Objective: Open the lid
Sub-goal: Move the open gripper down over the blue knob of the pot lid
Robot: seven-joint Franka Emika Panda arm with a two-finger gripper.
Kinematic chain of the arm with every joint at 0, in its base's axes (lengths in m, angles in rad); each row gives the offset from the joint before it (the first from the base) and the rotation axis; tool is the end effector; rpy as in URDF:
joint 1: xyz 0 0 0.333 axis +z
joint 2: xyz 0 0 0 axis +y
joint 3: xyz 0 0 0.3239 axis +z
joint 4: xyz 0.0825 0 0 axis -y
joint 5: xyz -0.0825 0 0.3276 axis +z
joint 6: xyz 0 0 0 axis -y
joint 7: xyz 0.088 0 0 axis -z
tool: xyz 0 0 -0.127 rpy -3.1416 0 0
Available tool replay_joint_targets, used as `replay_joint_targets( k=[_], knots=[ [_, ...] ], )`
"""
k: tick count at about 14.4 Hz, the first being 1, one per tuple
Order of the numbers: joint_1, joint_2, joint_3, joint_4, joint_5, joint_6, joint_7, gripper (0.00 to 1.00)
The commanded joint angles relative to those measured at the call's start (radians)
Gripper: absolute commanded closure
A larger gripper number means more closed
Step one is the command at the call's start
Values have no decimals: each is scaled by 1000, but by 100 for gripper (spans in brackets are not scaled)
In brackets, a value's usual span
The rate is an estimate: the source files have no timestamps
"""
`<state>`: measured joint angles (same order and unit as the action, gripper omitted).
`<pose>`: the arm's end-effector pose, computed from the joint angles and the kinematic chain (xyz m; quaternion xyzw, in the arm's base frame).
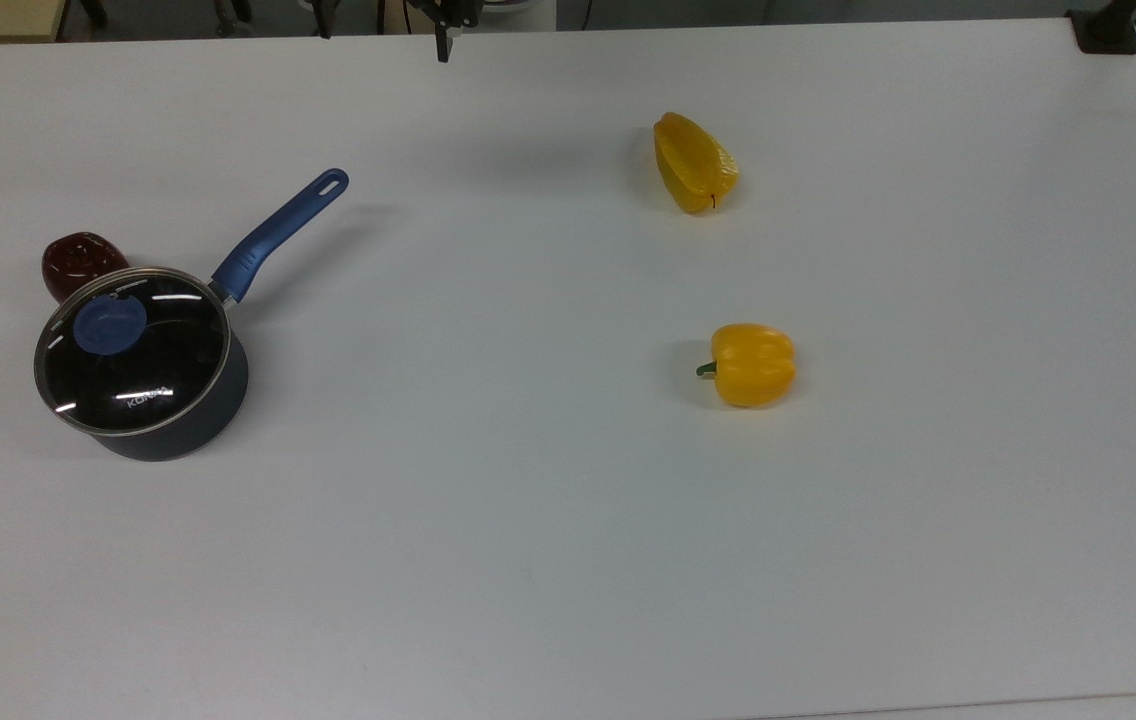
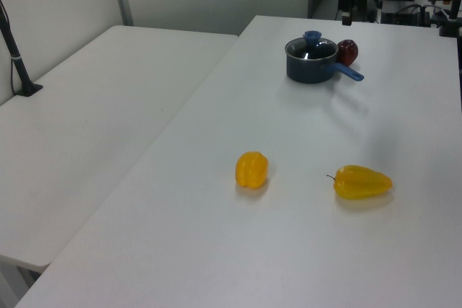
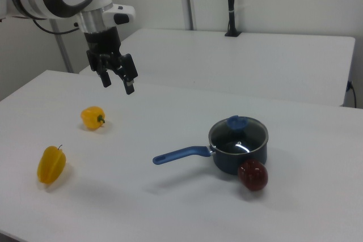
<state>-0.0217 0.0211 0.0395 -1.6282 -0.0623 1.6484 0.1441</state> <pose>0.5103 0.0014 0.5848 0.9977 -0.0607 0.0020 0.0306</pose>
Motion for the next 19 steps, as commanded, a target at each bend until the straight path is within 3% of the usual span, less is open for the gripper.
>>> replay_joint_targets(
  k=[1, 6, 14, 19],
  knots=[
    [0, -12, -10, -16, 4, 23, -3, 0],
    [-9, 3, -21, 5, 4, 60, -5, 0],
    [-184, 172, -27, 60, 21, 329, -144, 0],
    [-247, 286, -26, 85, 21, 542, -167, 0]
  ],
)
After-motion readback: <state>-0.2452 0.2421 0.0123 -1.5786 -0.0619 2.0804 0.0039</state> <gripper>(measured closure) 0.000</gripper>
